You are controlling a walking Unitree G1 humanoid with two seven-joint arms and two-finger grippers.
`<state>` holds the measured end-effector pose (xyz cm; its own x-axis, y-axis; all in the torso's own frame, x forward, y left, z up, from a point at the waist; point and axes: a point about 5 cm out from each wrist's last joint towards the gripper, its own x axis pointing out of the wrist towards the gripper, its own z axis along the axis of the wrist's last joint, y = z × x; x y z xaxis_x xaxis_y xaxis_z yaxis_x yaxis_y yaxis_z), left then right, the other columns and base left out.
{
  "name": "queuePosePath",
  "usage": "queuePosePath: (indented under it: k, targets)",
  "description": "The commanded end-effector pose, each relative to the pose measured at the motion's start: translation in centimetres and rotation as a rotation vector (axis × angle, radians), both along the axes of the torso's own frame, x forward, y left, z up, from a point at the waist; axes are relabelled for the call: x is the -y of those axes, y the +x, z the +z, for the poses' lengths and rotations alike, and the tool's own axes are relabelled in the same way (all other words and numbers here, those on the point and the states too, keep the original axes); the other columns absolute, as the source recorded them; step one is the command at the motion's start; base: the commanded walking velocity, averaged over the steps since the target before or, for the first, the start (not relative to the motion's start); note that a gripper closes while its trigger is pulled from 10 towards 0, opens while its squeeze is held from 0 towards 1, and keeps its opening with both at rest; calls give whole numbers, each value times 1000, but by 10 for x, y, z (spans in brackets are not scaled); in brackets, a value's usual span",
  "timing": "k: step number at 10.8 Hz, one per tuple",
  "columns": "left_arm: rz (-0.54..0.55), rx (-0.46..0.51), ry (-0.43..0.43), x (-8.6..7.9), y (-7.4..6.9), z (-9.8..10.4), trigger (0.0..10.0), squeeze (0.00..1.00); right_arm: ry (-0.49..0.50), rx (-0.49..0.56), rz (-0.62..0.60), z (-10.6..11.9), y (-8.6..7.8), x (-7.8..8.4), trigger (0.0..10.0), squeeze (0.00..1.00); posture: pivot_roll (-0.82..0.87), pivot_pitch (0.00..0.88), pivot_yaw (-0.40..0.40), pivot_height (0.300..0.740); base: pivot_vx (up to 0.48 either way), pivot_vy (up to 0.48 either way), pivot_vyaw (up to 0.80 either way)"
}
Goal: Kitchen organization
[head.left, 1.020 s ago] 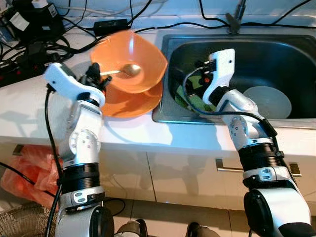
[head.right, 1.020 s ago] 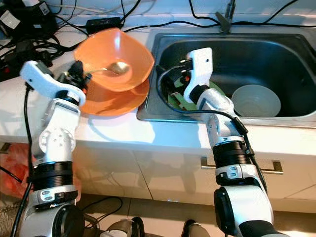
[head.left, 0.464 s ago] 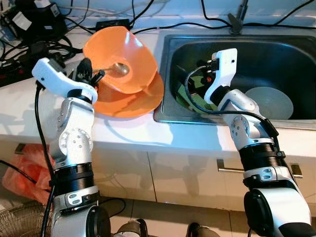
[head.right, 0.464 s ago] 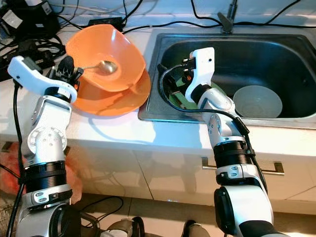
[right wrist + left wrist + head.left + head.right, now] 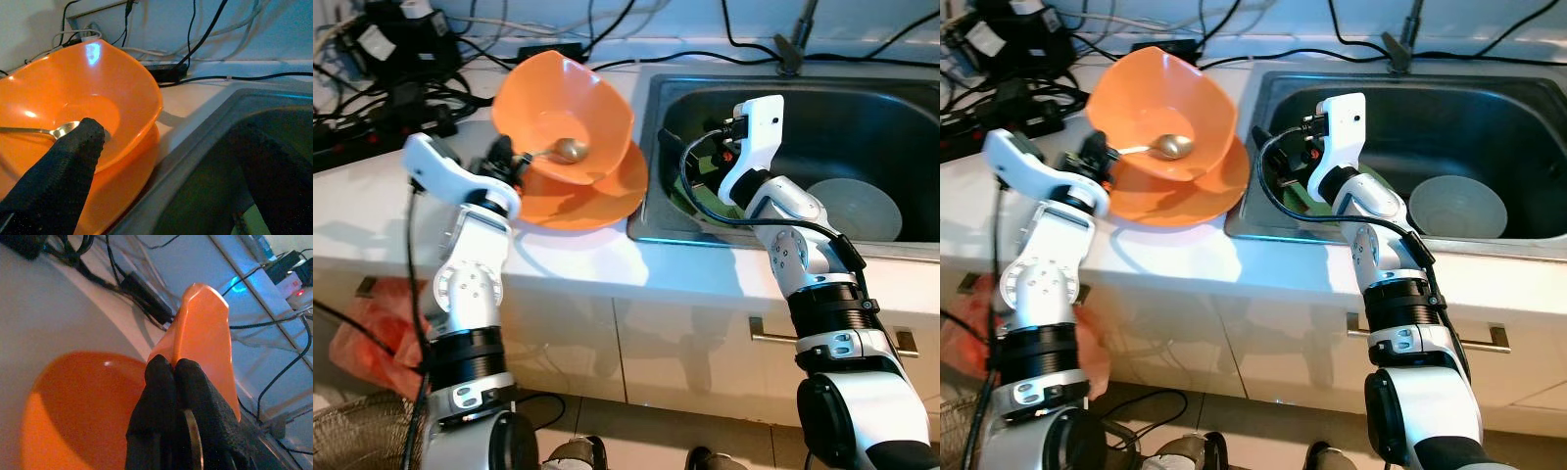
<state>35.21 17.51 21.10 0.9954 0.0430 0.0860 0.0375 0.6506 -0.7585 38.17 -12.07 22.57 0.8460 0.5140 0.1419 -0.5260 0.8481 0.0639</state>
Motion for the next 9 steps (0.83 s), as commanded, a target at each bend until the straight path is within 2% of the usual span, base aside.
queuePosePath:
  k: [1, 2, 3, 4, 6, 7, 9]
  targets:
    - [-40, -204, 12, 7, -1, -40, 0, 0, 7, 4, 0, 3, 1, -1, 10000, 545, 51, 115, 92, 740, 0, 0, 0]
    - [-62, -204, -6, 11, 1, -38, 4627, 0, 7, 3, -2, 3, 0, -1, 10000, 545, 51, 116, 92, 740, 0, 0, 0]
    - [-80, -188, -2, 14, 3, -32, 10000, 725, 6, 3, -5, 3, 0, 0, 10000, 541, 49, 118, 92, 740, 0, 0, 0]
    - [-80, -183, 2, 14, 4, -30, 10000, 1000, 5, 3, -7, 3, 0, 1, 10000, 545, 49, 118, 92, 740, 0, 0, 0]
    - [-70, -198, 10, 11, 5, -30, 10000, 1000, 5, 2, -10, 2, 1, 1, 10000, 541, 49, 119, 93, 740, 0, 0, 0]
    - [-64, -200, 13, 9, 5, -29, 10000, 0, 6, 1, -10, 2, 1, 1, 10000, 549, 52, 119, 92, 740, 0, 0, 0]
    - [-68, -159, 63, 8, 4, -20, 10000, 0, 8, 2, -7, 2, 0, 1, 10000, 545, 52, 119, 92, 740, 0, 0, 0]
